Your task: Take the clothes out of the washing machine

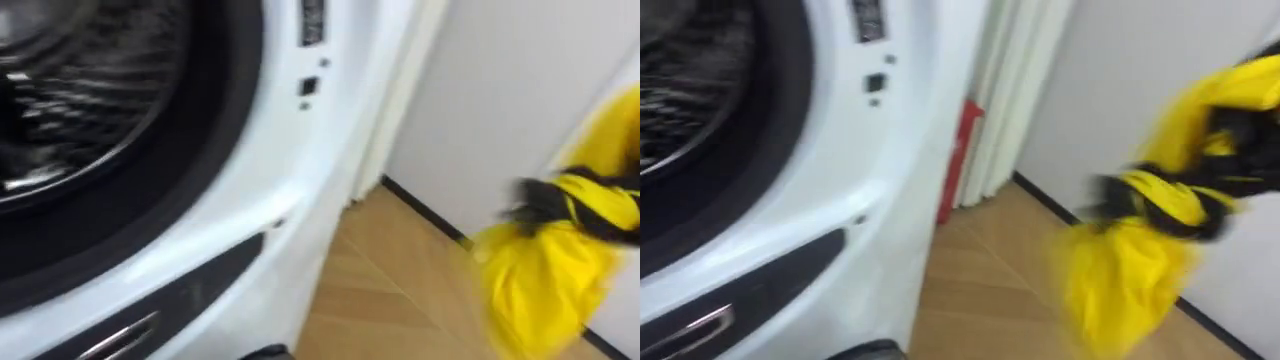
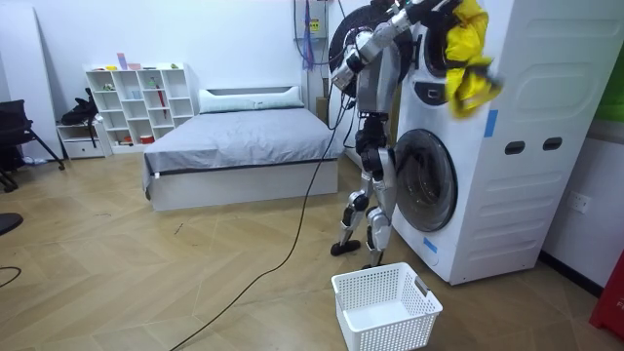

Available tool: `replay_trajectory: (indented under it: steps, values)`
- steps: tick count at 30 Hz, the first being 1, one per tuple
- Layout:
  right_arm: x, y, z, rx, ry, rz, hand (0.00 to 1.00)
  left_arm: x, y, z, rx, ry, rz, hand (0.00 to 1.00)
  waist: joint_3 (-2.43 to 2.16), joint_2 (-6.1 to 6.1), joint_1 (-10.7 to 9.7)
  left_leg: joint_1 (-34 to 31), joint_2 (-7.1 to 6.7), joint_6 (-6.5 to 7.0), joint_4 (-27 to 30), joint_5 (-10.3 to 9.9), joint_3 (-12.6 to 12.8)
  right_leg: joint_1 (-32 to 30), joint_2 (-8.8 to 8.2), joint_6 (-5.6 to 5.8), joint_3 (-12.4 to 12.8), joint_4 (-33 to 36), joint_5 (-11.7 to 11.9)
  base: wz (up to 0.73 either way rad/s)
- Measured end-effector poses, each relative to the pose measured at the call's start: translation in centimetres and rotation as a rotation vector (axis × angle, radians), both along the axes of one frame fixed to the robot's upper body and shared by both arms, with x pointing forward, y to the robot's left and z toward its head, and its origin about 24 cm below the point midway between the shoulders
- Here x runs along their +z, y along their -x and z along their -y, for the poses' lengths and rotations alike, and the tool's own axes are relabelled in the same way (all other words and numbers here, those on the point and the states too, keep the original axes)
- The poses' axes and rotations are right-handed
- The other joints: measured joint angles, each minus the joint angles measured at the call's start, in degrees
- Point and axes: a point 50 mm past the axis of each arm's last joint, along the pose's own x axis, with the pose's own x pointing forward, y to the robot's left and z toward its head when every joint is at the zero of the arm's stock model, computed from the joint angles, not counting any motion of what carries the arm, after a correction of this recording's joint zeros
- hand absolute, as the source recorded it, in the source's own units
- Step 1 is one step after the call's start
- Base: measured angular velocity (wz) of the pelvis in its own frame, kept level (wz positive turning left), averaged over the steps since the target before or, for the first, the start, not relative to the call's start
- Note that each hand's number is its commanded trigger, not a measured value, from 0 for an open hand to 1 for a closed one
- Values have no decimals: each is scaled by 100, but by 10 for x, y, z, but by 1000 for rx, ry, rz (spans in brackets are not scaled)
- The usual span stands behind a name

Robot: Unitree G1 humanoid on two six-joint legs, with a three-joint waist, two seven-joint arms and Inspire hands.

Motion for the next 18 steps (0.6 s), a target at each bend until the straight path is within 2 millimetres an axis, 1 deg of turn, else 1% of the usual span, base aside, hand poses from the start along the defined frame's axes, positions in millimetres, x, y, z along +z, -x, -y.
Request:
replay_trajectory:
  steps: [1, 4, 6, 7, 9, 11, 12, 14, 18]
  values:
    - [1, 0, 2, -15, -5, 18, 100, 0, 1, 0, 1, 0, -8, 0, -7, -11, -57, -16, 0, -7, 2, -6, 70, -37, 23, 5, 61, -1, 22, -36]
    - [3, 2, 5, -49, -17, 64, 100, 0, 2, 0, 3, 6, -20, 0, -22, -64, -205, -55, 1, -6, 7, -30, 140, -79, 49, 19, 116, -21, 47, -12]
    - [4, 4, 9, -71, -32, 82, 100, -1, -1, 0, -12, 23, -18, 0, -29, -83, -218, -42, 5, -10, 15, -47, 202, -81, 89, 28, 184, -25, 57, -17]
    - [3, 4, 12, -81, -47, 88, 100, -1, -2, 2, -5, 34, -8, 0, -35, -120, -217, -18, 6, -17, 15, -61, 263, -81, 100, 33, 243, -23, 64, -24]
    - [2, 4, 17, -93, -72, 90, 100, -1, -2, 1, 4, 49, -8, 0, -42, -162, -263, -7, 8, -24, 15, -74, 311, -83, 102, 31, 252, -29, 76, -21]
    - [1, 6, 19, -93, -97, 100, 100, -2, -1, 3, 10, 55, -13, 0, -39, -160, -284, 5, 15, -29, 36, -92, 409, -91, 109, 34, 253, -37, 81, -20]
    - [1, 7, 20, -79, -126, 103, 100, -2, 0, 4, 23, 62, -12, 0, -28, -144, -293, 4, 17, -30, 54, -109, 437, -99, 111, 34, 251, -33, 81, -13]
    - [1, 8, 21, -64, -154, 104, 100, -3, 1, 5, 27, 66, -15, 0, -24, -136, -336, -12, 15, -24, 64, -122, 442, -112, 109, 35, 255, -30, 81, -6]
    - [0, 7, 21, -46, -176, 100, 100, -4, -4, 7, 9, 74, -19, 0, -44, -82, -302, -126, 28, 3, 179, -166, 426, -182, 86, 60, 253, -26, 97, 0]
